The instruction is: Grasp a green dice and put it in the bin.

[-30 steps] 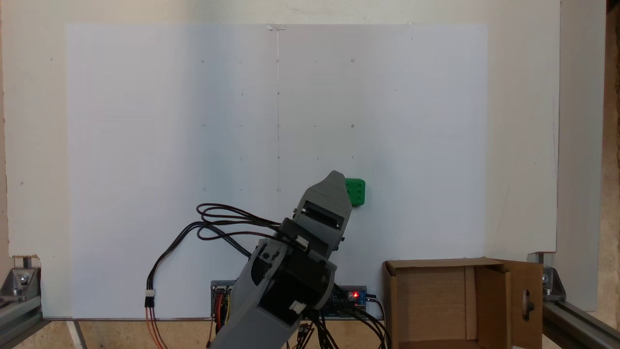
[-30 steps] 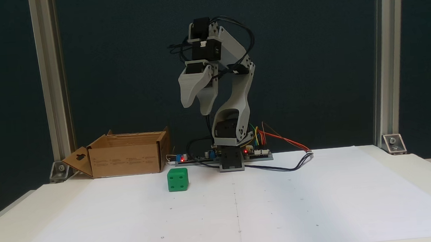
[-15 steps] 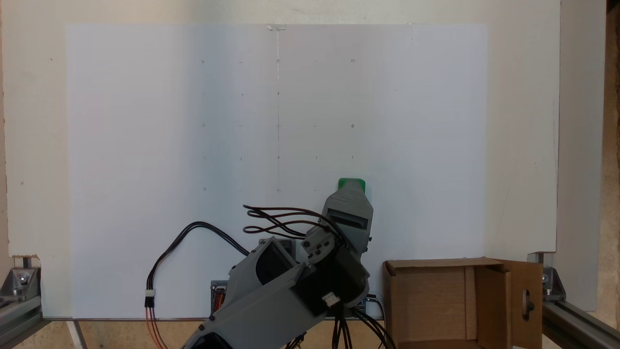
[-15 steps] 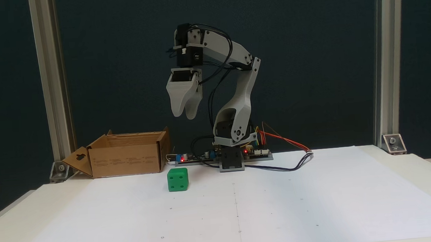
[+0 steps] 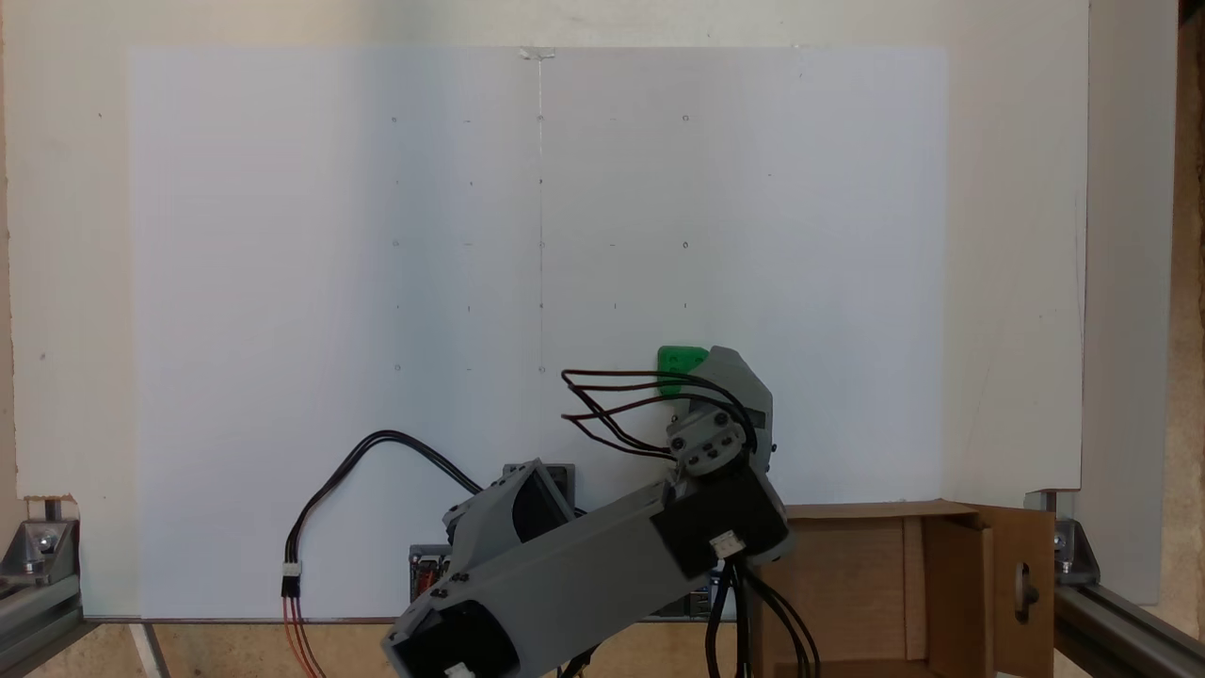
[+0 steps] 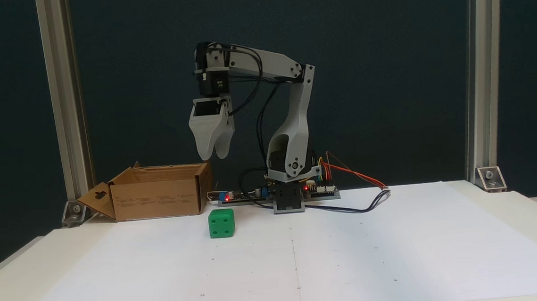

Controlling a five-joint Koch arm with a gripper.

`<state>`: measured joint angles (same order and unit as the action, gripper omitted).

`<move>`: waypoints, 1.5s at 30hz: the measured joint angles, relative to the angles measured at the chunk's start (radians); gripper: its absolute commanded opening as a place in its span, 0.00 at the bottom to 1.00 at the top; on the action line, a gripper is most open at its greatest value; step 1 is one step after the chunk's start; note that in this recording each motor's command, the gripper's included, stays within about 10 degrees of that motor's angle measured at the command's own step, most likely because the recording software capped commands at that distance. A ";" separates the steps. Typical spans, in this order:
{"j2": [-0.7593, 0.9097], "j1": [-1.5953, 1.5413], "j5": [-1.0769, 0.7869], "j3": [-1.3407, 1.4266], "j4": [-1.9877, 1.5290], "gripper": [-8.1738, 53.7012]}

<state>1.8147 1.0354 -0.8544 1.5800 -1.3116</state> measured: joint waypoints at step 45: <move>-0.041 -0.075 0.066 0.259 0.279 0.87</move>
<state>1.7733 0.9603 -0.7885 1.8392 -1.0324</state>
